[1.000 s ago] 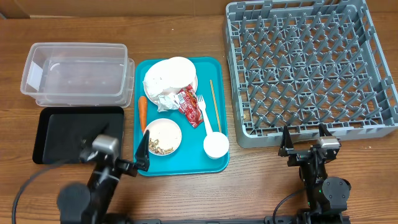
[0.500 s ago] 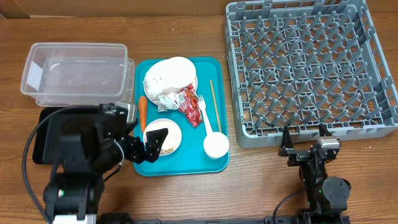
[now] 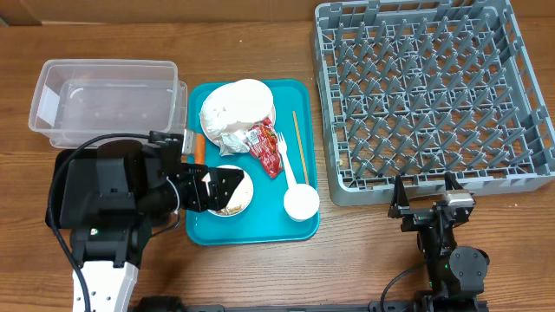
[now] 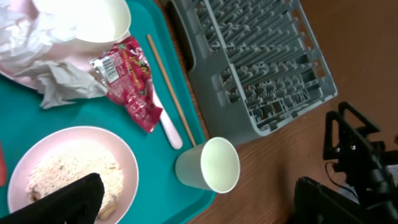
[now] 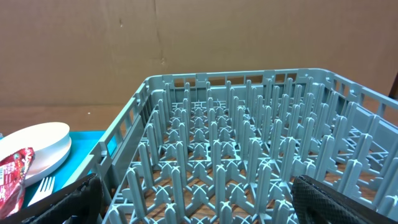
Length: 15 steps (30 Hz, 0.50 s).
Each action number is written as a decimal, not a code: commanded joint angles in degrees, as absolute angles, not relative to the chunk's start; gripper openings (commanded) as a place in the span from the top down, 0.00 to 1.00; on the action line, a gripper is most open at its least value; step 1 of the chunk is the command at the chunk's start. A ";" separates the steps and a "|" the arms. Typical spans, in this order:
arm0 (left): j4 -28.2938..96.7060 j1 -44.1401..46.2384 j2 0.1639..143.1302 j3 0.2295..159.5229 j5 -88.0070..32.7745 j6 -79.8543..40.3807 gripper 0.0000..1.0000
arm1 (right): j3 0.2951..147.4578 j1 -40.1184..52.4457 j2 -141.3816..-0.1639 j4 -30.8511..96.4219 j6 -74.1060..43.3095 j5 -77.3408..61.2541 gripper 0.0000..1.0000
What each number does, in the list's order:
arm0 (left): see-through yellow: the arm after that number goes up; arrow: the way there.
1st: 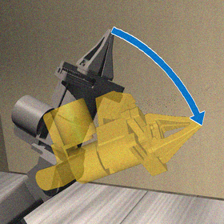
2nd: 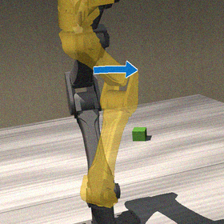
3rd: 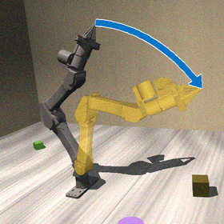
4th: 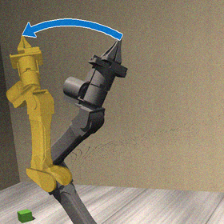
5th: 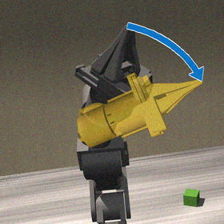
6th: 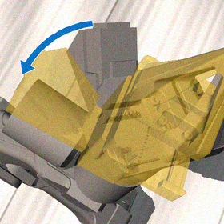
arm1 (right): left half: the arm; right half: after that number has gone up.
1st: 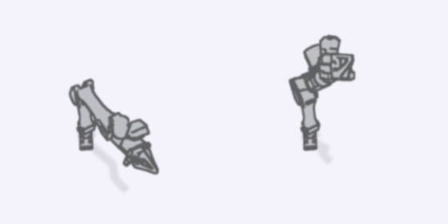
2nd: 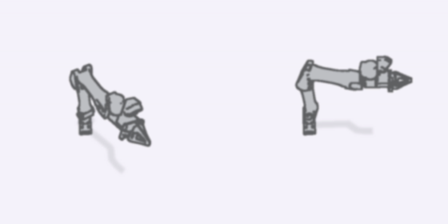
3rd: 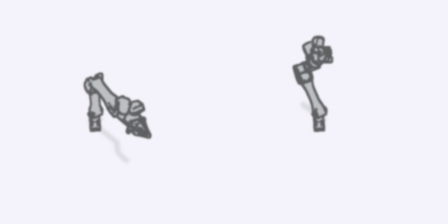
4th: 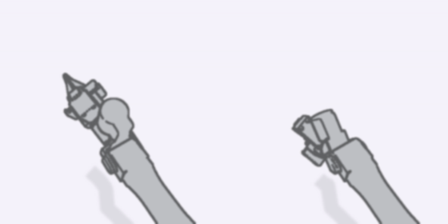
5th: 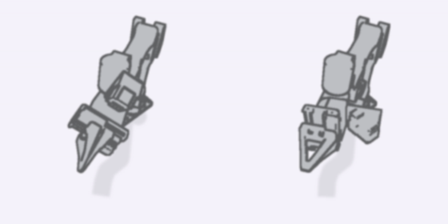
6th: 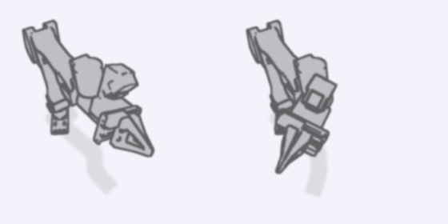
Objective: Sort waste into correct bins and load items into the dishwasher
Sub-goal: 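Reach left gripper to the plate and grasp the crumpled white tissue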
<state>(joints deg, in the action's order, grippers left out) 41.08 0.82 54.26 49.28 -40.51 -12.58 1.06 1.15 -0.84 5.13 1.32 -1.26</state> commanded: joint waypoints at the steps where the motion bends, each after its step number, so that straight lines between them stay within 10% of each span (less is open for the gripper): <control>1: 40.60 2.07 54.37 50.98 -40.10 -15.92 0.00 | 0.45 0.89 -0.16 4.71 1.34 -1.37 0.00; 15: 40.77 15.49 61.76 62.74 -22.02 -19.94 0.00 | 0.45 0.89 -0.16 4.71 1.34 -1.37 0.00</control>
